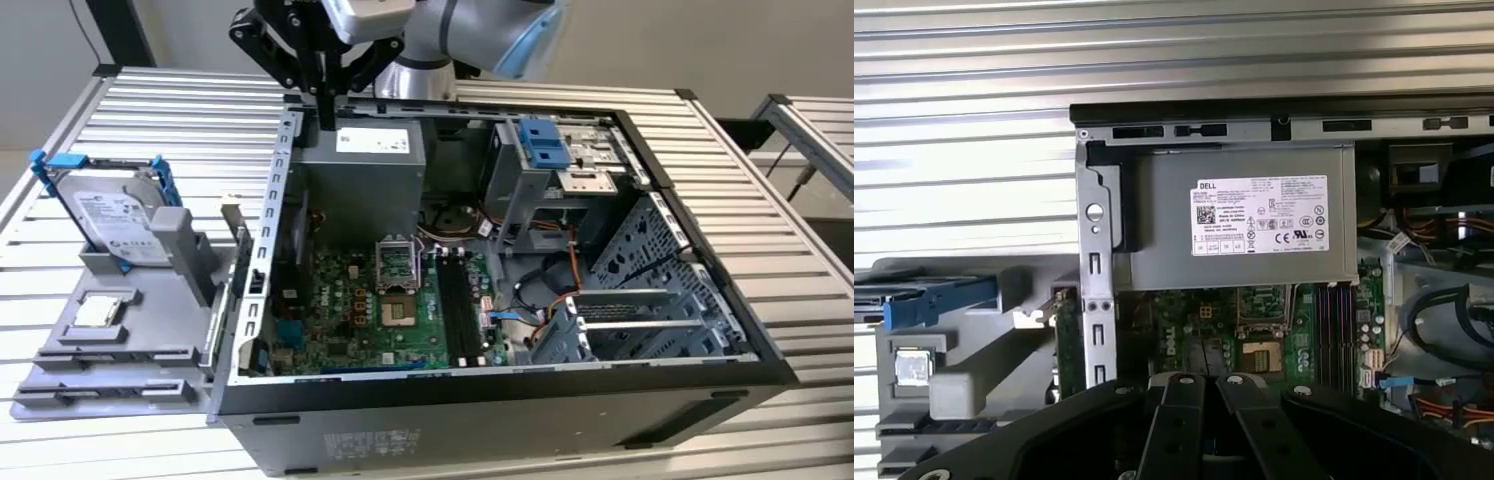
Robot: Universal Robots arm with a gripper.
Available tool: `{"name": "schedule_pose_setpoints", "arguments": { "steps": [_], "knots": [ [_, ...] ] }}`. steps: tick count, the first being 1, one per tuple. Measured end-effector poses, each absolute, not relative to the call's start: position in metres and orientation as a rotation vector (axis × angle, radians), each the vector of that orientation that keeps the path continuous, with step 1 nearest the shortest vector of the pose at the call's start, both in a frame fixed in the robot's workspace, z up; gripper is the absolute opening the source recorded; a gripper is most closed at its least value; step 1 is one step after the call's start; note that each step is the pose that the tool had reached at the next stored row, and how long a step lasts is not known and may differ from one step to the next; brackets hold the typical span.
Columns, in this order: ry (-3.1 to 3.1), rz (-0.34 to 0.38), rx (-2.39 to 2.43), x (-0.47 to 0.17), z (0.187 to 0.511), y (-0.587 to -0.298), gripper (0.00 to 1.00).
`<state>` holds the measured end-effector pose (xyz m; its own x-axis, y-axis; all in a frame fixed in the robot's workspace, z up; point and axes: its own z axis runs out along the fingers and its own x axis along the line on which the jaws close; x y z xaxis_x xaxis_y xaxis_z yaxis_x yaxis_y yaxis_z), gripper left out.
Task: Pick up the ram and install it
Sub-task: 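Reach for the ram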
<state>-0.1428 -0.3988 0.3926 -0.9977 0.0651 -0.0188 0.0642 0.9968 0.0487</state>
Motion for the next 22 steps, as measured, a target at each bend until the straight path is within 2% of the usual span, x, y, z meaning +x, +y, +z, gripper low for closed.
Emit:
{"name": "schedule_pose_setpoints", "arguments": {
  "steps": [22],
  "knots": [
    [3.121,0.076,0.057,-0.201,0.393,-0.399,0.0]
  ]
}}
